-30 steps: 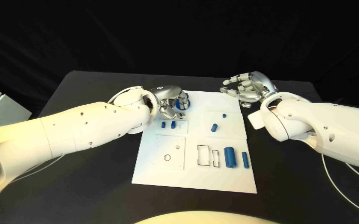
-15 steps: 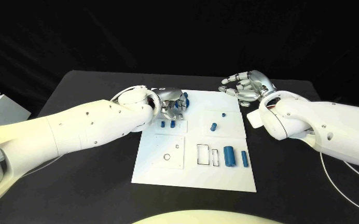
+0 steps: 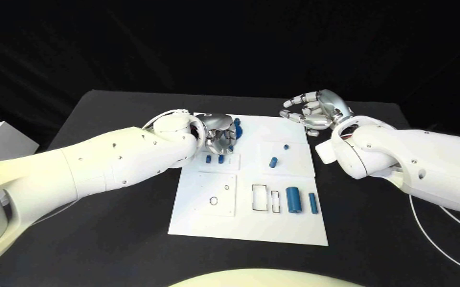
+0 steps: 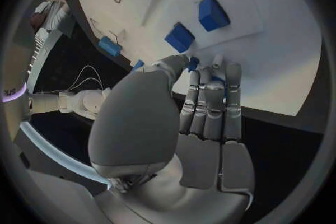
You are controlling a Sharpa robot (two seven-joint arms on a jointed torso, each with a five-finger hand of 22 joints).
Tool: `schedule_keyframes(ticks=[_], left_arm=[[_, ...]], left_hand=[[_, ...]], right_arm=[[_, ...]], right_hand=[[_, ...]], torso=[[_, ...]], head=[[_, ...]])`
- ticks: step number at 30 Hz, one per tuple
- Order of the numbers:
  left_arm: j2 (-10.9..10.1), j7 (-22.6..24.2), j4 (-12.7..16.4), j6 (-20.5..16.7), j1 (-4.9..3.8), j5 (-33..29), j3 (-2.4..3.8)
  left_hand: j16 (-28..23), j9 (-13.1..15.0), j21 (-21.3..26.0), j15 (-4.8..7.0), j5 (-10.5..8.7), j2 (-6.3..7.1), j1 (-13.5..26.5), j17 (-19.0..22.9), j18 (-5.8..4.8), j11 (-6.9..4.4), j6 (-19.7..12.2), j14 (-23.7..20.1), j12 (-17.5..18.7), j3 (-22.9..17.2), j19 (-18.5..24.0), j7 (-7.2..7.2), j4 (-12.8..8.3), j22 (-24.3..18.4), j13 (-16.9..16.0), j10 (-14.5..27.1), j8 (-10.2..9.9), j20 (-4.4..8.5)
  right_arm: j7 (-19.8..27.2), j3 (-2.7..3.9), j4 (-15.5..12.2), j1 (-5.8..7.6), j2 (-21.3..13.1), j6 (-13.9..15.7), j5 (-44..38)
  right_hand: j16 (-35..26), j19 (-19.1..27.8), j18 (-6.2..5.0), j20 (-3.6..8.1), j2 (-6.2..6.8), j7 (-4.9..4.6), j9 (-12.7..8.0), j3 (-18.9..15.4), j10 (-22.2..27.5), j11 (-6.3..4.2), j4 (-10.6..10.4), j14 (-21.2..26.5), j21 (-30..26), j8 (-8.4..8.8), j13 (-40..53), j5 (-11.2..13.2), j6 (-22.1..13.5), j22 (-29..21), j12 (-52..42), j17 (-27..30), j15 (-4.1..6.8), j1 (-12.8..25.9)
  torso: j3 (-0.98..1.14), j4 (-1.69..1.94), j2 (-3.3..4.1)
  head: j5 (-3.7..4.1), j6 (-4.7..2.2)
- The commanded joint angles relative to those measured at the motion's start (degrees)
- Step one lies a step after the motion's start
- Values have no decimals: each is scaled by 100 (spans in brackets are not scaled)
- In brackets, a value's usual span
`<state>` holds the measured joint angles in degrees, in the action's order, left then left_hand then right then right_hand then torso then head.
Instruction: Assemble the parts on the task board
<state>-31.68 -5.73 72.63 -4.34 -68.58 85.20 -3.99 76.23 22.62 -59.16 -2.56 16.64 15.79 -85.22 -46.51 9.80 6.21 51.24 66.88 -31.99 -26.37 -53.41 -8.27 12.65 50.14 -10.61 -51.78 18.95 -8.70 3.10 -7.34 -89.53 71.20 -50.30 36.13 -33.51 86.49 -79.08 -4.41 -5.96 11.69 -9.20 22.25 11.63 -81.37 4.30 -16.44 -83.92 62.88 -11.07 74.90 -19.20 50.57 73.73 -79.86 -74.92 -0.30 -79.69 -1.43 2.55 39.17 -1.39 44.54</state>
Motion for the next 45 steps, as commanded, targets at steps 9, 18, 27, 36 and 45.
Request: schedule_keyframes(ticks=[9,18,27,36,45], left_arm=[[76,50,-63,8,3,-4,-2],[120,82,-109,30,12,-85,-16],[131,84,-118,81,17,-137,-20],[124,170,-121,-140,22,-209,-21],[37,201,-77,-389,45,-358,-11]], left_hand=[[331,-34,-358,88,-59,-104,-115,-483,-55,-108,226,366,-98,-275,-247,10,-152,390,-24,-291,-34,81],[407,-46,-419,86,-77,-98,-49,-556,-63,-99,276,440,-5,-344,-240,9,-176,456,16,-297,-64,95],[420,-74,-447,56,-86,-55,34,-453,-67,-60,250,414,184,-399,-207,-18,-199,495,99,-273,-146,80],[603,23,-810,174,-79,-287,-129,-847,-117,-183,684,777,415,-722,-462,37,-566,889,172,-840,-60,161],[627,75,-1016,218,-80,-299,15,-901,-153,-218,814,910,669,-876,-584,61,-753,1103,190,-1089,-117,219]], right_arm=[[72,1,-13,-3,9,-36,-58],[65,1,-15,-3,15,-44,-59],[59,1,-15,-2,19,-50,-60],[54,1,-14,-2,22,-51,-61],[51,1,-7,-2,29,-53,-63]], right_hand=[[-30,33,-112,7,-1,9,7,-9,36,-7,14,-406,-23,-39,517,-35,-36,-6,27,-719,33,34],[-30,33,-112,7,-1,9,7,-9,36,-7,14,-406,-23,-39,517,-35,-36,-6,27,-719,33,34],[-30,33,-112,7,-1,9,7,-9,36,-7,14,-406,-23,-39,517,-35,-36,-6,27,-719,33,34],[-26,30,-110,8,-4,11,8,-5,29,-8,12,-408,-19,-46,523,-37,-30,-2,21,-732,35,34],[-25,26,-108,8,-5,12,9,-3,18,-9,12,-409,-11,-48,534,-38,-28,4,9,-736,35,34]], torso=[[1,1,-1],[1,2,-3],[1,1,-5],[0,1,-3],[-5,-7,1]], head=[[-3,3],[0,1],[1,-2],[1,-1],[10,-15]])
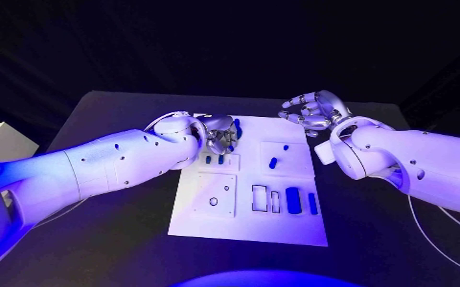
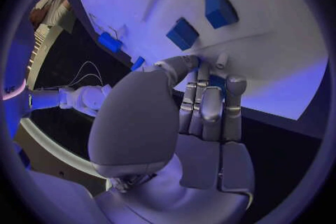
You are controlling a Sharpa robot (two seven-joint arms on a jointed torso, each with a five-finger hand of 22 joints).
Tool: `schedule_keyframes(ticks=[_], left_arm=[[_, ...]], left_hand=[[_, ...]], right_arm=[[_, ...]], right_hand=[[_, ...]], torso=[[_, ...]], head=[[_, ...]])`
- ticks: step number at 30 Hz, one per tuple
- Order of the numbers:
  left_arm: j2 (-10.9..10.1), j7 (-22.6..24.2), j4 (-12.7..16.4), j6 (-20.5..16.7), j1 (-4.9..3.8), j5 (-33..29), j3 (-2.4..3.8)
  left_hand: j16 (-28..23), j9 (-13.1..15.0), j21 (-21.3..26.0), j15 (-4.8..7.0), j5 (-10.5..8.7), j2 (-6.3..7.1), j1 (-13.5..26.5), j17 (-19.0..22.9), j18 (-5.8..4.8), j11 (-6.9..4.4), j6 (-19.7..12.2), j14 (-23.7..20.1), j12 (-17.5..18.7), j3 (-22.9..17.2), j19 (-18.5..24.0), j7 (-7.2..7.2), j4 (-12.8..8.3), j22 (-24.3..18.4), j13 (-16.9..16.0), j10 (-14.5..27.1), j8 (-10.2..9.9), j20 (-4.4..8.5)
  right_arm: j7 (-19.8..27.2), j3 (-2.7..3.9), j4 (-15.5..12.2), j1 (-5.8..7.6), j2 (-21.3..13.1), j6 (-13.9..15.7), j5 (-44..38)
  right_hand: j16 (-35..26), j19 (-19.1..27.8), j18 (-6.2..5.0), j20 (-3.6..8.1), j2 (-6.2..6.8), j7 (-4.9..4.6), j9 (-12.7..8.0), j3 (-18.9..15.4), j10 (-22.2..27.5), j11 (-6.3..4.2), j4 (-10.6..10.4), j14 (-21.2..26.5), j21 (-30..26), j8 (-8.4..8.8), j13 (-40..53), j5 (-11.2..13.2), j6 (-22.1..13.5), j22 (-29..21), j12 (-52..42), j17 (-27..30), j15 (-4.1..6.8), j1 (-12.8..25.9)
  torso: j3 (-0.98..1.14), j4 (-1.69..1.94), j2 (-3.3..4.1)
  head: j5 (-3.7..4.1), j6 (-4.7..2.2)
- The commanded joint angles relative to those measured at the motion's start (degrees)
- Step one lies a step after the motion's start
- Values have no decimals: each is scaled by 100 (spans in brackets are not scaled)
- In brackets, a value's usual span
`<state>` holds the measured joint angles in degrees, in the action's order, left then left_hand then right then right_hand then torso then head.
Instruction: Assemble the parts on the task board
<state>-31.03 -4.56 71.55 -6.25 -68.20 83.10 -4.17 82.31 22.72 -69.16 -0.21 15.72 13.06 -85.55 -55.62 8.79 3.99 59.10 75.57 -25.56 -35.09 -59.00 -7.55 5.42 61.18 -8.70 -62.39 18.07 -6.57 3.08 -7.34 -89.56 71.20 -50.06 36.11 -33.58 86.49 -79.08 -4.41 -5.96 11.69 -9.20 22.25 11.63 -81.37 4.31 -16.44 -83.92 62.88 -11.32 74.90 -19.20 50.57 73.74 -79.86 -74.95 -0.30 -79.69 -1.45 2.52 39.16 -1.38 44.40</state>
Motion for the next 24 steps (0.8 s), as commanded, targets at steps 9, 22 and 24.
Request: schedule_keyframes(ticks=[9,22,24], left_arm=[[-370,116,316,-255,13,-431,142],[-968,3,771,-10,6,-781,274],[-1010,-14,773,8,6,-797,277]], left_hand=[[29,77,-47,-25,10,-10,120,-22,-62,10,41,71,96,-5,-51,-18,-47,42,3,-59,-52,7],[36,110,-37,-26,7,36,301,-12,-65,4,79,90,222,46,-42,-4,-30,50,3,-128,-84,-4],[37,111,-41,-26,7,36,304,-11,-67,3,80,90,225,47,-49,-3,-30,56,3,-130,-84,-4]], right_arm=[[52,1,12,-3,2,-58,-62],[38,1,18,-3,-16,-77,-89],[37,1,19,-4,-18,-80,-91]], right_hand=[[-24,21,-106,10,-8,13,9,1,17,-11,13,-410,-3,-27,535,-39,-25,9,7,-737,36,32],[-24,21,-106,10,-8,13,9,1,17,-11,13,-410,-3,-27,535,-39,-25,9,7,-737,36,32],[-24,21,-106,10,-8,13,9,1,17,-11,13,-410,-3,-27,535,-39,-25,9,7,-737,36,32]], torso=[[4,20,-22],[2,53,-32],[2,51,-32]], head=[[20,-13],[1,-14],[0,-16]])
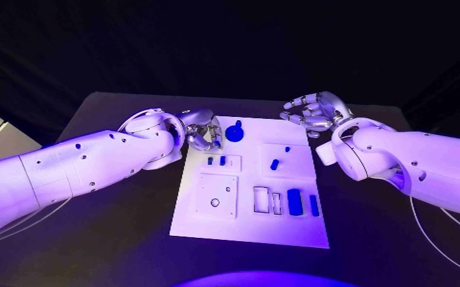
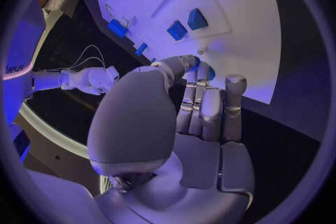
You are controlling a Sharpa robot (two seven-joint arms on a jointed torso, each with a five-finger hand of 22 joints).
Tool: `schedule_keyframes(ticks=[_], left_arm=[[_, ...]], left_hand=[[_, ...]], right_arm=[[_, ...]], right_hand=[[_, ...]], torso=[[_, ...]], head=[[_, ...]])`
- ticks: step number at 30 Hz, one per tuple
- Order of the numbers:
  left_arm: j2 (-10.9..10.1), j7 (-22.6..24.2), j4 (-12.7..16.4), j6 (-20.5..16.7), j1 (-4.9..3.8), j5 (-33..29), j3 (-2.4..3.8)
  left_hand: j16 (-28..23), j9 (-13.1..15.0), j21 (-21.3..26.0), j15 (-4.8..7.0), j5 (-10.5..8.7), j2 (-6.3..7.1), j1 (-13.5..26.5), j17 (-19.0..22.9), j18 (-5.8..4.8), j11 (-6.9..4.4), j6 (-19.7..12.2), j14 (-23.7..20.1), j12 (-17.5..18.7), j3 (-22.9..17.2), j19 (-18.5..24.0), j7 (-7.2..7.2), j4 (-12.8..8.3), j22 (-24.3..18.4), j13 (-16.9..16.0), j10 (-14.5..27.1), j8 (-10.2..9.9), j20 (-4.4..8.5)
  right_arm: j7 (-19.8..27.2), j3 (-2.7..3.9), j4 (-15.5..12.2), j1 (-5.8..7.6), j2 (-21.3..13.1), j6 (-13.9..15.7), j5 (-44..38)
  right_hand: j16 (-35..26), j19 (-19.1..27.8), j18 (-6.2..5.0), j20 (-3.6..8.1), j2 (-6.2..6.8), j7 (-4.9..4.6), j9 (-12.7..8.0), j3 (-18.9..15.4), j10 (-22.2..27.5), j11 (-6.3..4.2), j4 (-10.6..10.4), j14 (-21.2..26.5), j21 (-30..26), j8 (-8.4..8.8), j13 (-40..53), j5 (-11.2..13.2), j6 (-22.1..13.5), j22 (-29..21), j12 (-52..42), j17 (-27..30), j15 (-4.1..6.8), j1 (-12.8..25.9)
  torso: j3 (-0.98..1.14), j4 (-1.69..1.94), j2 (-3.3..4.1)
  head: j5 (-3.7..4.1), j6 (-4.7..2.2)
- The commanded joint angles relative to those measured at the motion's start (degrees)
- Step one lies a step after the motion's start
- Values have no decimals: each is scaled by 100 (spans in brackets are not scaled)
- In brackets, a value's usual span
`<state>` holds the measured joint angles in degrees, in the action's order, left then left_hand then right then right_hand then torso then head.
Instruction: Assemble the parts on the task board
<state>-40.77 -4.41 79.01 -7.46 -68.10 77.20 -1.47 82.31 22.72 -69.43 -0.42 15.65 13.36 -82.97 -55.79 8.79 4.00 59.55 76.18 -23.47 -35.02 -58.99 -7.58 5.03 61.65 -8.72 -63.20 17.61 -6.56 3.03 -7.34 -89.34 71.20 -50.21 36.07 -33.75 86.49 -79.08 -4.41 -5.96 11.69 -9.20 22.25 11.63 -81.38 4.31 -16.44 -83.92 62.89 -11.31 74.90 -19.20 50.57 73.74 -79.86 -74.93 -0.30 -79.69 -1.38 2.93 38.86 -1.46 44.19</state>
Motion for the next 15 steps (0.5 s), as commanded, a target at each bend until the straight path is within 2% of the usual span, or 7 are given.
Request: schedule_keyframes(ticks=[1,5,15], left_arm=[[-44,-32,23,130,-4,-211,7],[-50,-39,-9,133,-2,-231,9],[80,-53,-139,158,0,-237,7]], left_hand=[[37,111,-14,-6,14,6,47,5,-67,2,36,28,16,41,-51,-1,9,10,5,-48,-38,-5],[38,112,-17,-5,14,7,50,-1,-69,2,37,31,19,42,-58,0,9,15,5,-50,-38,-5],[40,114,-19,-5,14,6,54,-8,-70,1,39,34,23,44,-62,1,9,19,4,-54,-39,-5]], right_arm=[[41,1,-3,-3,-4,-76,-74],[40,1,-2,-4,-2,-79,-72],[33,1,-4,-4,5,-86,-61]], right_hand=[[-24,22,-107,10,-8,13,10,1,17,-11,13,-410,-4,-28,535,-39,-25,8,7,-738,36,32],[-24,22,-107,10,-8,13,10,1,17,-11,13,-410,-4,-28,535,-39,-25,8,7,-738,36,32],[-24,22,-107,10,-8,13,10,1,17,-11,13,-410,-4,-28,535,-39,-25,8,7,-738,36,32]], torso=[[-5,11,-3],[0,3,1],[2,-12,10]], head=[[6,6],[-16,-3],[-15,5]])
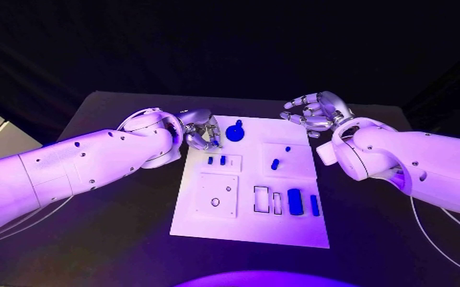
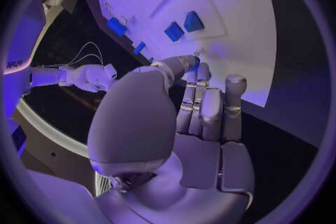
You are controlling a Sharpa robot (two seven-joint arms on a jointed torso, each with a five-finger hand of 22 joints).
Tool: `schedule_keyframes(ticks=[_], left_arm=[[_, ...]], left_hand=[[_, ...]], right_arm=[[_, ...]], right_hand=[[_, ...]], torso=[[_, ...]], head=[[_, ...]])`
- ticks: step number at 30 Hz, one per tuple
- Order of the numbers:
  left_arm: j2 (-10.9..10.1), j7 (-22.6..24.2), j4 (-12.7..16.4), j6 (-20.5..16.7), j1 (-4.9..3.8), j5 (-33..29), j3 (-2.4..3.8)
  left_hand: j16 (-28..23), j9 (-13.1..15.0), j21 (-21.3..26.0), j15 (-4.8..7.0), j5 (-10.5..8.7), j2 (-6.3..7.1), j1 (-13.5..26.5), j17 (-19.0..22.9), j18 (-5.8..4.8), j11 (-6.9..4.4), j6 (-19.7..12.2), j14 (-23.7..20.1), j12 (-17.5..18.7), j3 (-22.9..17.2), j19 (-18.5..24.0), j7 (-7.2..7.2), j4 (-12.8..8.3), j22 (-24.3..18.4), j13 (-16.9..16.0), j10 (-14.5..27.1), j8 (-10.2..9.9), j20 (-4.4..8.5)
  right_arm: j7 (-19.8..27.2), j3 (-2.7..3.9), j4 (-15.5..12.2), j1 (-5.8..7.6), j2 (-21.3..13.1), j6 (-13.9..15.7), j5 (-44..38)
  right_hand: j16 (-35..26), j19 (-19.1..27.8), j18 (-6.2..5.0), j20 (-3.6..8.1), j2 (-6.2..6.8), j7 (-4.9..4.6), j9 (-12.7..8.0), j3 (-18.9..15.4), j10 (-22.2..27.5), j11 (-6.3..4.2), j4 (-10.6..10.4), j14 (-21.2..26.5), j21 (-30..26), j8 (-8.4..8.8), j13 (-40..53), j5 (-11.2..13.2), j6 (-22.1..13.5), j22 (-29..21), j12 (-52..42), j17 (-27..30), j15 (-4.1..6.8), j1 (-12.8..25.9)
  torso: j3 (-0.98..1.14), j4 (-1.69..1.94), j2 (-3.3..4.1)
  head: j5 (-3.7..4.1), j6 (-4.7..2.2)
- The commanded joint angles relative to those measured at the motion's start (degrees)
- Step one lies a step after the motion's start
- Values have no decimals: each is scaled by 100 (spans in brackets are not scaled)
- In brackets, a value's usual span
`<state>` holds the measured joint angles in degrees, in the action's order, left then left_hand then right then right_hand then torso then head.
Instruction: Assemble the parts on the task board
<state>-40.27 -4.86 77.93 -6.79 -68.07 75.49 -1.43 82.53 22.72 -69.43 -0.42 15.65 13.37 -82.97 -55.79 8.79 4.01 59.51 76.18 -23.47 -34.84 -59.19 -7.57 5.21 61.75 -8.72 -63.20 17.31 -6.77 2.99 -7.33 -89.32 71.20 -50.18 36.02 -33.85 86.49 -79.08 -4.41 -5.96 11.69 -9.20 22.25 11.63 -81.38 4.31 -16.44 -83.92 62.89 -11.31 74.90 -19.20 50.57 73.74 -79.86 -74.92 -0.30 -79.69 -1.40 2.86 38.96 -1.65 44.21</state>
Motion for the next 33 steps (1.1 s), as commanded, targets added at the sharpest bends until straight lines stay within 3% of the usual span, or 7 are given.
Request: schedule_keyframes(ticks=[1,17,33], left_arm=[[42,-11,-46,95,-3,-64,2],[263,-43,-293,188,4,-64,-36],[331,-130,-408,298,28,-43,-75]], left_hand=[[18,115,-22,-5,15,5,56,-8,-71,-1,43,35,26,26,-47,0,-9,14,5,-57,-10,16],[22,121,-33,-4,9,4,84,-15,-77,0,46,42,46,38,-71,-2,-3,33,2,-69,-17,15],[18,125,-21,-5,6,6,98,9,-74,1,43,34,62,46,-59,-1,0,20,2,-70,-24,14]], right_arm=[[36,1,-7,-3,1,-81,-52],[37,1,-23,-3,0,-77,-58],[34,1,-32,-3,-13,-70,-64]], right_hand=[[-24,22,-107,10,-8,13,10,1,17,-11,13,-410,-4,-29,535,-39,-25,8,7,-739,36,32],[-24,22,-107,10,-8,13,10,1,17,-11,13,-410,-4,-29,535,-39,-25,8,7,-739,36,32],[-24,22,-107,10,-8,13,10,1,17,-11,13,-410,-4,-29,535,-39,-25,8,7,-739,36,32]], torso=[[3,-5,0],[2,-2,-4],[5,-2,-10]], head=[[9,6],[38,41],[43,57]])
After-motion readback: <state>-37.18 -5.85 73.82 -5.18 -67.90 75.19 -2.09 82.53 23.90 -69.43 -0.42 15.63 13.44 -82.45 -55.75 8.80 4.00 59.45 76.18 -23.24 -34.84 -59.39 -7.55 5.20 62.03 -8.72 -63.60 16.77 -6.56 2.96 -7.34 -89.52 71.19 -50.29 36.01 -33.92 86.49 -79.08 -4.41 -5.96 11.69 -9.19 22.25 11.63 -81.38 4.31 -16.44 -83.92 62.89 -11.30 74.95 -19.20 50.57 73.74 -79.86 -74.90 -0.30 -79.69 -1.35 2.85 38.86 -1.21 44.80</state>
